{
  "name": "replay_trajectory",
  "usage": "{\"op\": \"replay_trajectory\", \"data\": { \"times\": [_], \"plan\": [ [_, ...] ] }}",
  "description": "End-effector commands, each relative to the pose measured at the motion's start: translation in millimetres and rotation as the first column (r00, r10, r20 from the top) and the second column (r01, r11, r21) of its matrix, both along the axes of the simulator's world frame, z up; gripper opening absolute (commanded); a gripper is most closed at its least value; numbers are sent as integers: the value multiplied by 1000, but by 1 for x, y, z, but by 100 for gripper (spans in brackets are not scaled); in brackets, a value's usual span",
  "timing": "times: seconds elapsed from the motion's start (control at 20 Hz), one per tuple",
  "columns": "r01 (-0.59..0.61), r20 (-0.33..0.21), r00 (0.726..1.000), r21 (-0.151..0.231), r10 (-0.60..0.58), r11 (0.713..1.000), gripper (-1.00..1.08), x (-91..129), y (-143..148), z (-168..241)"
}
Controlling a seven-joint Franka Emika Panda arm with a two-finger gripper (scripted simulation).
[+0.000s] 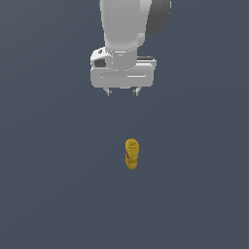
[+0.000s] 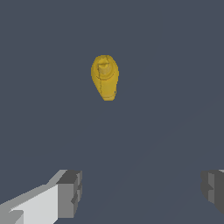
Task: Pick up the object and move it to a goal position.
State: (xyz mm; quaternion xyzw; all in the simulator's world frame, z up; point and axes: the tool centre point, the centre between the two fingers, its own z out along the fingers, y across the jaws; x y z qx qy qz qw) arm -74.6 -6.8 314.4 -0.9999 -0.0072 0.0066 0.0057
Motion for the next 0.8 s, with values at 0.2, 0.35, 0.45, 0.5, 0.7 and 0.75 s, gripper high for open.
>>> {"op": "replay_trajectory", "data": {
  "times": [0.2, 0.35, 0.45, 0.5, 0.7, 0.75],
  "plan": [
    [-21, -5, 1000, -8, 21, 1000, 100, 0, 2, -1],
    [-55, -14, 998, -22, 54, 998, 100, -1, 4, -2],
    [-66, -17, 998, -26, 66, 997, 100, -1, 5, -3],
    [-68, -17, 998, -27, 68, 997, 100, -2, 5, -3],
    [-64, -16, 998, -25, 64, 998, 100, 0, 5, -3],
    [-64, -16, 998, -25, 64, 998, 100, 1, 5, -4]
  ]
}}
